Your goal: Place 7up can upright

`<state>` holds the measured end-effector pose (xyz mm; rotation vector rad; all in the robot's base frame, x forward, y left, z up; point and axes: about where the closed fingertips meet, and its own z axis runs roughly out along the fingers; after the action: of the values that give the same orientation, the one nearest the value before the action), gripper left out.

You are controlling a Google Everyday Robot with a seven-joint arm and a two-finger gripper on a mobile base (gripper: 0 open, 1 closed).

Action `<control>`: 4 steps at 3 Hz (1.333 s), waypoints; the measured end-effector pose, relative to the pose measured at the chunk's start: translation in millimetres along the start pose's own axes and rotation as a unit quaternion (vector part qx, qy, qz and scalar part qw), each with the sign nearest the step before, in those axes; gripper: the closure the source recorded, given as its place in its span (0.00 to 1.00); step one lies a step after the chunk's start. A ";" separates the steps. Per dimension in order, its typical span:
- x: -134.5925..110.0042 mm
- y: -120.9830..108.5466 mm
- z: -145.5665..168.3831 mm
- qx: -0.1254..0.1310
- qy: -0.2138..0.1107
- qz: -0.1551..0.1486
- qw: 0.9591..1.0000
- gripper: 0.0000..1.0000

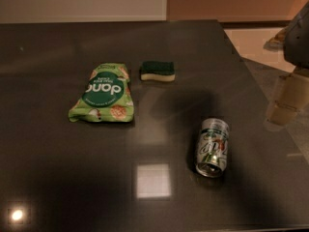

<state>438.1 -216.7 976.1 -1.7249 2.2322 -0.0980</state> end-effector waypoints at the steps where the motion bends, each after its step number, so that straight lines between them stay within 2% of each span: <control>1: 0.0 0.0 0.0 0.000 0.000 0.000 1.000 0.00; 2: -3.5 -0.3 0.7 -0.002 0.001 -0.009 1.000 0.00; 3: -19.1 -0.8 10.6 -0.017 -0.005 -0.052 0.998 0.00; 4: -41.0 7.8 33.1 -0.050 -0.028 -0.121 0.991 0.00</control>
Offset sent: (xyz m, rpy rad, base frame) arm 0.0025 0.0070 -0.0056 -0.0136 0.0315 0.0458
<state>449.6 -170.9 951.3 -2.0189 2.0111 0.0081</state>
